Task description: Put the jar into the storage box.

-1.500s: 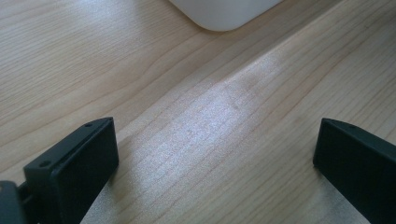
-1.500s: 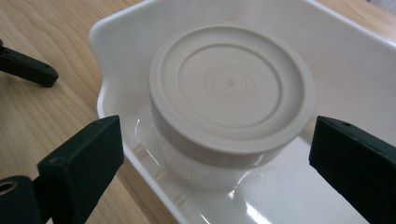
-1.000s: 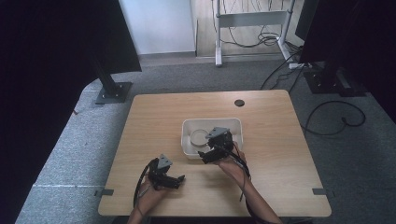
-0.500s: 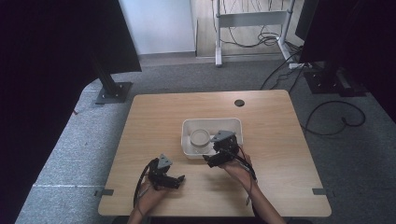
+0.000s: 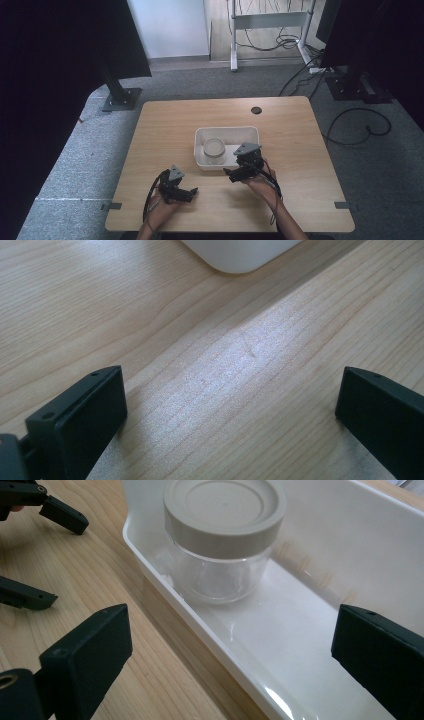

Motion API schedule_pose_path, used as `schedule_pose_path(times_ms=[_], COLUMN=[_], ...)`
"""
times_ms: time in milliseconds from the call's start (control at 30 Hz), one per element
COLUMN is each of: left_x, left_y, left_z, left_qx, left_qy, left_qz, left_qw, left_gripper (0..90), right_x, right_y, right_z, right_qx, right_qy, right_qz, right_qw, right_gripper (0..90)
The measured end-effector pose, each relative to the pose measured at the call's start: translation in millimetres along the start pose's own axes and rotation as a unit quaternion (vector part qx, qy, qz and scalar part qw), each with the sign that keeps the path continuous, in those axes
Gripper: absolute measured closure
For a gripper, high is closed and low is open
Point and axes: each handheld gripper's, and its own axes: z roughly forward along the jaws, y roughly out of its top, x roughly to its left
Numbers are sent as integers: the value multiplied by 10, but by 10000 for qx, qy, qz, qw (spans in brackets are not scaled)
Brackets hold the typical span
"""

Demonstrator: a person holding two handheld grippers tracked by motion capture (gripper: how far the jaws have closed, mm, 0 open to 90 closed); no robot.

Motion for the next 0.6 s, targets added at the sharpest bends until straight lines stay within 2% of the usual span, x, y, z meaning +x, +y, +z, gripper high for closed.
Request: schedule_pose_path(times_ms=[600], left_x=[-1], left_y=[0], left_z=[0], left_qx=[-1], left_qy=[-1], left_qz=[-7], left_qw=[10000], left_gripper=[0], right_x=[-78], right_y=[-199], right_z=[-218], right_qx=[-119], right_qy=[-105], right_qz=[142], right_qw=[9998], right_gripper=[25])
